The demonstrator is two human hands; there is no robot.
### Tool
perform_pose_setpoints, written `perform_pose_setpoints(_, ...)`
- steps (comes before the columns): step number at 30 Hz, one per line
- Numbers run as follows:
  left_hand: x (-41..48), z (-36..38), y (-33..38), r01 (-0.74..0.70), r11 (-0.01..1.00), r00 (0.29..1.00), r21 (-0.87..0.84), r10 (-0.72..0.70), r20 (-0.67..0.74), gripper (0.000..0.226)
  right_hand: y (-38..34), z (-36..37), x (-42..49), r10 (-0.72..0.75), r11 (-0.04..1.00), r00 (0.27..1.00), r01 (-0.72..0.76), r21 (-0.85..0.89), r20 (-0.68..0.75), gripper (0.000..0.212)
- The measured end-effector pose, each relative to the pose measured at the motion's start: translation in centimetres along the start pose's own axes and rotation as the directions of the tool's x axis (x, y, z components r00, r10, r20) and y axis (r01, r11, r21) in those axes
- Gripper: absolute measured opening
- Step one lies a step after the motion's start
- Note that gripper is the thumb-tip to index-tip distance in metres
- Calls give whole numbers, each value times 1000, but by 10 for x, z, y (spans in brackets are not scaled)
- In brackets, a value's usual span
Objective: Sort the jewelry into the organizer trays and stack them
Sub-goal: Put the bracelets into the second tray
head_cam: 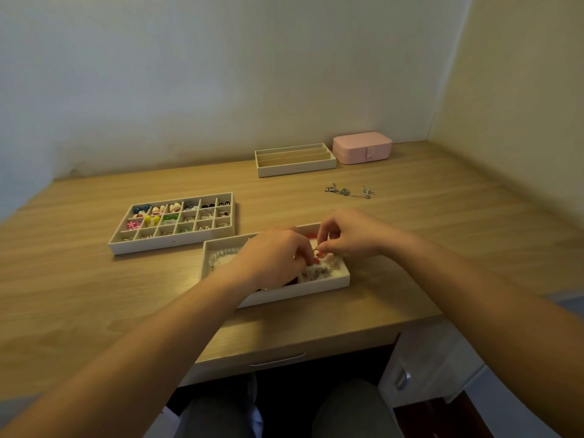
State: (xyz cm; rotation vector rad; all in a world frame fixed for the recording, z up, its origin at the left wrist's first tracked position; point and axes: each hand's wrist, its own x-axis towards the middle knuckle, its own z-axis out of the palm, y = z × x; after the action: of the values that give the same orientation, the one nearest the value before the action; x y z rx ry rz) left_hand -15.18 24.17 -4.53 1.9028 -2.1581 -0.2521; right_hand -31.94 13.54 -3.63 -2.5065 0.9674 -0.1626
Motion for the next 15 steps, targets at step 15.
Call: perform_pose_setpoints(15, -3, 0, 2, -6, 995, 999, -102, 9, 32, 25, -6, -2, -2, 68, 991, 995, -58, -123, 75, 6)
